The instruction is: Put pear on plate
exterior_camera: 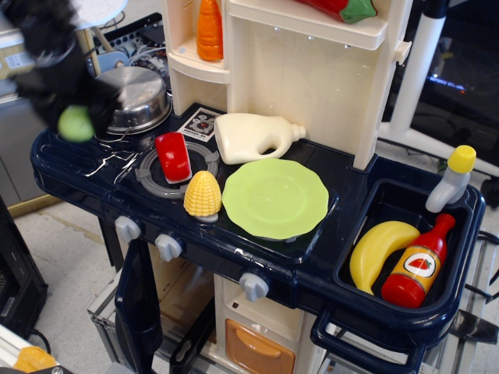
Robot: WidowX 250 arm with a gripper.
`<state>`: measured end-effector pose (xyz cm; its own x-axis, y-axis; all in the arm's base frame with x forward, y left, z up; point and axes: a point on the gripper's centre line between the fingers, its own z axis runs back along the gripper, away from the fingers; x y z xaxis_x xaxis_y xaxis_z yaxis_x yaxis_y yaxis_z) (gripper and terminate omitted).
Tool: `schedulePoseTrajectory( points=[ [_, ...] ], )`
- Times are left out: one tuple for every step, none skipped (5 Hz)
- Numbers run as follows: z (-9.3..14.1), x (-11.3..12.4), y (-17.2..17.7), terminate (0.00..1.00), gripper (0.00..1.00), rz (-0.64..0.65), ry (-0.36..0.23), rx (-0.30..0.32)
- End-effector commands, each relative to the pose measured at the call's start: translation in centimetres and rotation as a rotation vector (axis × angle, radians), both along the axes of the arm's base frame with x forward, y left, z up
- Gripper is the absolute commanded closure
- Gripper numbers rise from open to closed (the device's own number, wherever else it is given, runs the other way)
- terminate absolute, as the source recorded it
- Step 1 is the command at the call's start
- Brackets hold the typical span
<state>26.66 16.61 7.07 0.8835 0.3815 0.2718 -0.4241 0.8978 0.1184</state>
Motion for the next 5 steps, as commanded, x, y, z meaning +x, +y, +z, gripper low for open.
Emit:
schedulePoseTrajectory(
  points=[
    [7.1, 1.9, -7.3, 0.0, 1.0, 0.067, 0.001, -0.03],
    [5.6, 2.3, -12.0, 0.0, 1.0, 0.063, -0.047, -0.125],
    [3.4, 2.6, -15.3, 0.0, 1.0, 0.031, -0.088, -0.259],
    [2.3, 2.3, -16.6, 0.0, 1.0, -0.018, -0.114, -0.272],
    [0.4, 2.3, -16.1, 0.0, 0.0, -0.055, -0.157, -0.293]
  ],
)
